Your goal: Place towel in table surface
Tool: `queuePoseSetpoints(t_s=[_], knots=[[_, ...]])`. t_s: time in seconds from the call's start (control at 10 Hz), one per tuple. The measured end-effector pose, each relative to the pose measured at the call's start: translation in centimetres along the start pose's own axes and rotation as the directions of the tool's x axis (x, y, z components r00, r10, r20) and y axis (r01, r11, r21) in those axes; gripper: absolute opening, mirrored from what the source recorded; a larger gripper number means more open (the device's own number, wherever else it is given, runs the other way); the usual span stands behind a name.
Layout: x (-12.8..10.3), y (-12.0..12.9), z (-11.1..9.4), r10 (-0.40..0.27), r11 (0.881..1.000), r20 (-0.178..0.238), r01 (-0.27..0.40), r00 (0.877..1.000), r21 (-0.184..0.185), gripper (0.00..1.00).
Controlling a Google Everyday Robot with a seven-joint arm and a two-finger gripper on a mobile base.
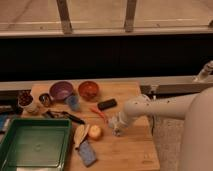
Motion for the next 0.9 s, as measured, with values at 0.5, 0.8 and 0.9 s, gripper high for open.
queuePoseSetpoints(t_s=[0.5, 0.8, 0.9], knots=[[-0.9, 4.7, -1.4, -0.082, 0.996, 0.008, 0.082, 0.997, -0.038, 0.70], [-0.9, 4.5, -1.4, -0.078, 0.996, 0.008, 0.079, 0.997, -0.036, 0.70], [-0.9, 4.6, -1.4, -0.081, 0.996, 0.007, 0.081, 0.997, -0.037, 0.70]])
